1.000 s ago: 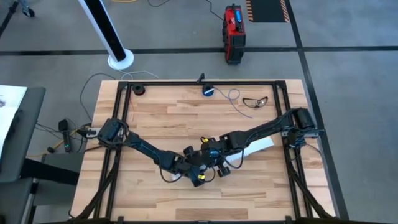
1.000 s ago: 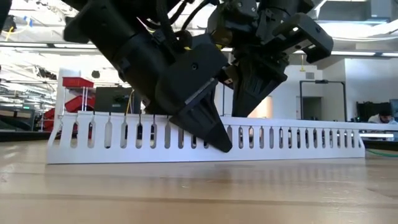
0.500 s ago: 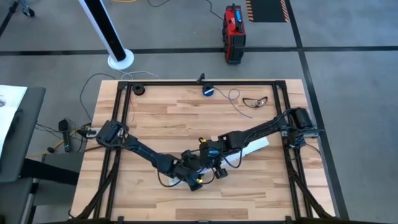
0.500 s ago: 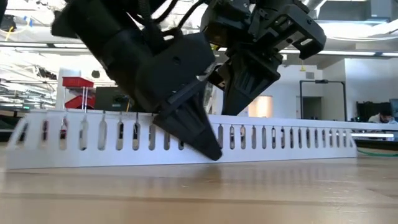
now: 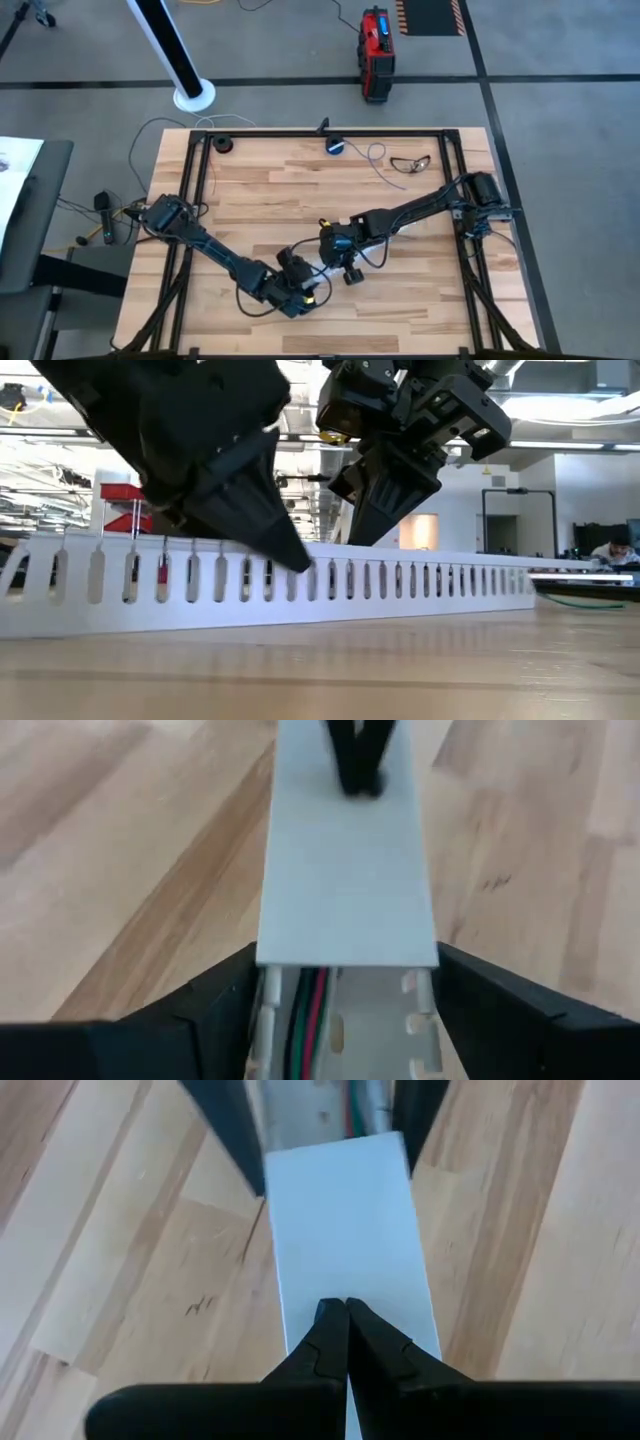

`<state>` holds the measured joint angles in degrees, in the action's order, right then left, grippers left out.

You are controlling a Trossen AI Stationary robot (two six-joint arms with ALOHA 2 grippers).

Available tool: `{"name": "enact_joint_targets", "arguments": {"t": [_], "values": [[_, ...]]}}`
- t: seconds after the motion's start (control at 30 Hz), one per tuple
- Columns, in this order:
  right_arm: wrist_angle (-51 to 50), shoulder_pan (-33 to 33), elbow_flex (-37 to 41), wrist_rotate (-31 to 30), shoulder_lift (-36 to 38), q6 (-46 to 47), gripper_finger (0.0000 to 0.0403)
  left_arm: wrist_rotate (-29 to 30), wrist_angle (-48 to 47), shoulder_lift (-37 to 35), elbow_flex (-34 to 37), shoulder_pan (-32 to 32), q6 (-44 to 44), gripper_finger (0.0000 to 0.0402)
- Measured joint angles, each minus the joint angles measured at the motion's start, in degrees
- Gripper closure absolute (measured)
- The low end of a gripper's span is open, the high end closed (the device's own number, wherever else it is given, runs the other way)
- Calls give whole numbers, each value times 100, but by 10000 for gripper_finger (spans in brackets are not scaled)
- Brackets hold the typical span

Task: Ziptie cables
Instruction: Close the white cable duct

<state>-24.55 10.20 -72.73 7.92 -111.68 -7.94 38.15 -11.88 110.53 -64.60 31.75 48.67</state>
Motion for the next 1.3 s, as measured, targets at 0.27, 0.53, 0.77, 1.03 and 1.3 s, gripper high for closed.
{"name": "enact_joint_targets", "arguments": {"t": [0.27,0.53,0.77,1.03,1.3], "values": [[65,-125,0,35,-4,2,403,377,368,21,139,158,267,134],[100,-141,2,-4,-6,41,403,614,640,21,295,408,1047,134],[207,-173,4,-27,-6,59,403,561,862,21,299,434,1003,134],[474,-273,11,-51,38,163,403,544,475,-1,284,398,986,134],[481,-270,26,-65,308,171,403,690,-576,-27,257,365,472,134]]}}
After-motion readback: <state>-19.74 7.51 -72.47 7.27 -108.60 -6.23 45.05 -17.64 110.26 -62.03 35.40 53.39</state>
